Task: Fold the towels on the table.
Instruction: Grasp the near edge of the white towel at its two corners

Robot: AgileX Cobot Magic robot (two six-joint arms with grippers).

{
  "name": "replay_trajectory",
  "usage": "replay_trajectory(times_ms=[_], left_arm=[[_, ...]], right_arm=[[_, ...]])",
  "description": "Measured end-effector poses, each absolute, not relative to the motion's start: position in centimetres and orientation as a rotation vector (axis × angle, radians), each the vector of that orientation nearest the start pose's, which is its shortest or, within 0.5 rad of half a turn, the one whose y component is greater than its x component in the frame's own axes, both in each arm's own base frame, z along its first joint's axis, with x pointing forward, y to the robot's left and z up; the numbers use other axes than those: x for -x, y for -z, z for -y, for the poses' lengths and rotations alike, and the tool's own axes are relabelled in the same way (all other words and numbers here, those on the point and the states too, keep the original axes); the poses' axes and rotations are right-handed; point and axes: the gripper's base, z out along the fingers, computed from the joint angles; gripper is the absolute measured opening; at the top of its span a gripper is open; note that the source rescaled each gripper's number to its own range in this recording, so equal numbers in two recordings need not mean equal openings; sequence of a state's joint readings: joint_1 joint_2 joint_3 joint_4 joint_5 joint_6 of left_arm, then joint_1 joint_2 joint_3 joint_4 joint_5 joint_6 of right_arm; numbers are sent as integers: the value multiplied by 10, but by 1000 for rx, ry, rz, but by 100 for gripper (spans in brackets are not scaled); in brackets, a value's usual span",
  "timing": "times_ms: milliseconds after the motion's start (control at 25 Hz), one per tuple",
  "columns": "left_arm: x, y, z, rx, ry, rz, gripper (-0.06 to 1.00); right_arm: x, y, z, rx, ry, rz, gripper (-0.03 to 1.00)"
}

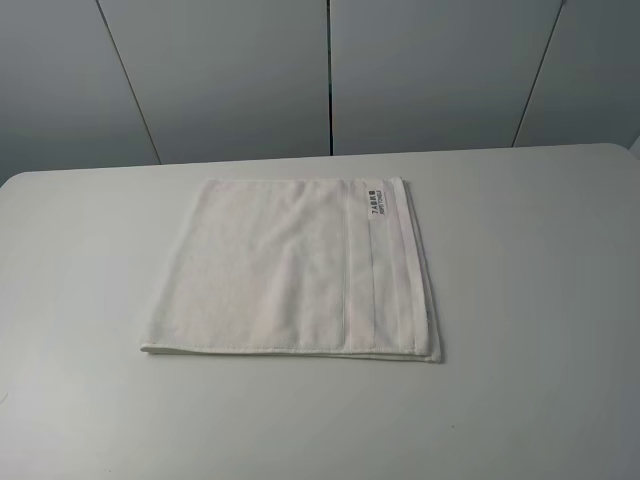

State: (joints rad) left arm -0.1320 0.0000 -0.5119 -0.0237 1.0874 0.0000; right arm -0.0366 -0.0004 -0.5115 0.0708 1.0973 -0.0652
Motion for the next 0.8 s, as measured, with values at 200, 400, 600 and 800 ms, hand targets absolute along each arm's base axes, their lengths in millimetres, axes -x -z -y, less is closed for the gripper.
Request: replay_trajectory(times_ms=[200, 400, 600, 800], left_arm=[[8, -278, 1, -138, 110, -2056, 98], [8, -278, 1, -138, 110, -2056, 98], [8, -278, 1, -138, 110, -2056, 98], [8, -278, 1, -138, 110, -2056, 98]], right_arm=[[8, -278, -6, 35, -22, -2067, 100], [8, -278, -6, 35, -22, -2067, 100], [8, -278, -6, 35, -22, -2067, 100], [8, -278, -6, 35, -22, -2067, 100]])
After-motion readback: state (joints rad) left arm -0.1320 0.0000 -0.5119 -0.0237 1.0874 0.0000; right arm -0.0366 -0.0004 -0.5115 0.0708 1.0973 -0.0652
